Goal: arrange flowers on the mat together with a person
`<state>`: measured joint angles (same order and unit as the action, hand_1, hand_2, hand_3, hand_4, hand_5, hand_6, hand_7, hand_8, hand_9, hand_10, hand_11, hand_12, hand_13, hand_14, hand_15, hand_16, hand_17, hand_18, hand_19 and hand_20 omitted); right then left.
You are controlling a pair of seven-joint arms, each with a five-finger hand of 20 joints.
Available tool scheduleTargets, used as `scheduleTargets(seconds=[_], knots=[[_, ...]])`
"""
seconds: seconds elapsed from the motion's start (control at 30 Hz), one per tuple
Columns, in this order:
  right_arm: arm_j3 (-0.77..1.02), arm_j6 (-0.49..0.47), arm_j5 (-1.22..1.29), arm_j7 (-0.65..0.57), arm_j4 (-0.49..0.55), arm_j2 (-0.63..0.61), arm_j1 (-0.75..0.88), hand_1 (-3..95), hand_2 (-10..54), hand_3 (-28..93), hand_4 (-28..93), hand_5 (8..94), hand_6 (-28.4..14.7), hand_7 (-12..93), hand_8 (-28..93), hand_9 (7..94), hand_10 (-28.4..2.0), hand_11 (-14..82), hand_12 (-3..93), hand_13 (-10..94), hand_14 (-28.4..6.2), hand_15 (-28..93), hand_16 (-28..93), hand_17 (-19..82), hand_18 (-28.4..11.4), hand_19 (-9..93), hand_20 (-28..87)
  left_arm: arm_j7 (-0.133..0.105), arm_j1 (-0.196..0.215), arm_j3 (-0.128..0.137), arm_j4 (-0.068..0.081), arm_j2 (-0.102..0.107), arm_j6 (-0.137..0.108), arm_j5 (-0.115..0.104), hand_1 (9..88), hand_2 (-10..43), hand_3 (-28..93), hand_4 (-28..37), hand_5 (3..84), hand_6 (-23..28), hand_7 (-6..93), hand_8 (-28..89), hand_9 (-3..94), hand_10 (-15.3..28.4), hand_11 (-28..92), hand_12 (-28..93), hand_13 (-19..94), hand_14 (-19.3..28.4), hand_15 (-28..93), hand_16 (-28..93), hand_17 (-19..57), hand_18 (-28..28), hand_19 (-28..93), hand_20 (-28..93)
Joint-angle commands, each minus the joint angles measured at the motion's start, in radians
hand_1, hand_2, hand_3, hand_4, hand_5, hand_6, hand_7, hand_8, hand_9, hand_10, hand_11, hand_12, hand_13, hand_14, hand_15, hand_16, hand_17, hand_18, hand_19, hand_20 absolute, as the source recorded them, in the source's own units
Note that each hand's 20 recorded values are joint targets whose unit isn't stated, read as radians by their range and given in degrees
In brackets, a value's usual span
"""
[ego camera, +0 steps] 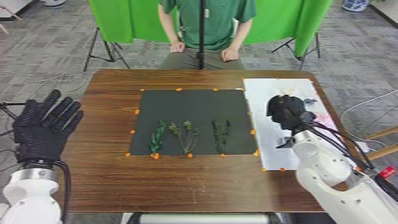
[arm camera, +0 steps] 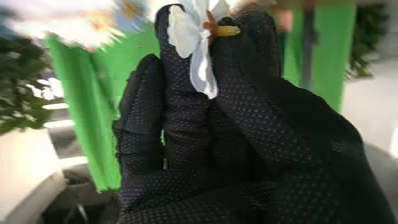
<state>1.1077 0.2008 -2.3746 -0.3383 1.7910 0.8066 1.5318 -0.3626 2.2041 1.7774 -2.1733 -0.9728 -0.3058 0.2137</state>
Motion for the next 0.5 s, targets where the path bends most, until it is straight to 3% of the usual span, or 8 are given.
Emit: scheduleTargets(seconds=[0.03,0.17,0.3,0.37,0.47,0.5], knots=[[-0.222,-0.029,0.12,0.133,0.039,0.093,-0.323,71.0,-9.5,66,-28,68.2,4.2,43,0,81.6,-5.5,7.7,40.8,75,1.1,25,56,34,-13.8,86,27,0.012,0.011,-0.017,0.015,-0.003,0.007,-0.001,26.2,15.0,69,-28.3,42.0,8.5,15.8,-10,38.2,16.9,25,11,28,16.2,38,-8,-4.0,16.8,38,11],[-0.348,-0.13,0.273,0.196,-0.018,0.203,-0.475,70.9,-9.5,66,-28,68.0,4.2,43,0,81.6,-5.5,7.7,40.7,75,1.2,25,57,34,-13.8,86,27,0.012,0.011,-0.019,0.014,-0.006,0.004,0.002,26.3,15.0,69,-28.3,42.0,8.5,15.8,-10,38.2,16.9,25,11,28,16.3,38,-8,-4.0,16.8,38,11],[-0.482,-0.151,0.246,0.232,-0.113,0.301,-0.592,70.9,-9.5,66,-28,67.7,4.3,44,0,81.6,-5.5,7.7,40.6,75,1.3,24,57,34,-13.7,86,26,0.01,0.007,-0.033,0.017,-0.006,-0.003,0.001,26.2,15.0,69,-28.3,42.0,8.5,15.7,-10,38.2,16.9,25,11,28,16.3,38,-8,-3.9,16.7,38,11],[-0.534,-0.151,0.214,0.256,-0.152,0.335,-0.625,70.9,-9.5,66,-28,67.6,4.3,44,0,81.5,-5.5,7.8,40.7,75,1.2,24,57,34,-13.6,86,26,0.02,0.003,-0.039,0.022,-0.009,-0.002,0.001,26.2,15.0,69,-28.3,42.0,8.5,15.8,-10,38.2,16.9,26,11,28,16.3,38,-8,-3.9,16.7,38,11],[-0.607,-0.155,0.179,0.283,-0.21,0.384,-0.674,70.8,-9.5,66,-28,67.5,4.4,44,-1,81.5,-5.4,7.8,40.8,75,1.2,24,57,34,-13.6,86,26,0.005,0.007,-0.045,0.027,-0.011,-0.005,-0.04,26.2,14.9,69,-28.3,42.0,8.6,15.7,-10,38.2,16.9,26,11,28,16.2,38,-8,-3.8,16.6,38,10],[-0.613,-0.164,0.178,0.286,-0.227,0.404,-0.679,70.8,-9.5,66,-28,67.5,4.4,44,-1,81.4,-5.3,7.8,40.8,75,1.2,24,57,34,-13.6,86,26,0.004,0.008,-0.046,0.028,-0.011,-0.005,-0.038,26.2,14.9,69,-28.3,42.0,8.6,15.6,-10,38.1,16.9,26,11,28,16.2,38,-8,-3.9,16.6,38,11]])
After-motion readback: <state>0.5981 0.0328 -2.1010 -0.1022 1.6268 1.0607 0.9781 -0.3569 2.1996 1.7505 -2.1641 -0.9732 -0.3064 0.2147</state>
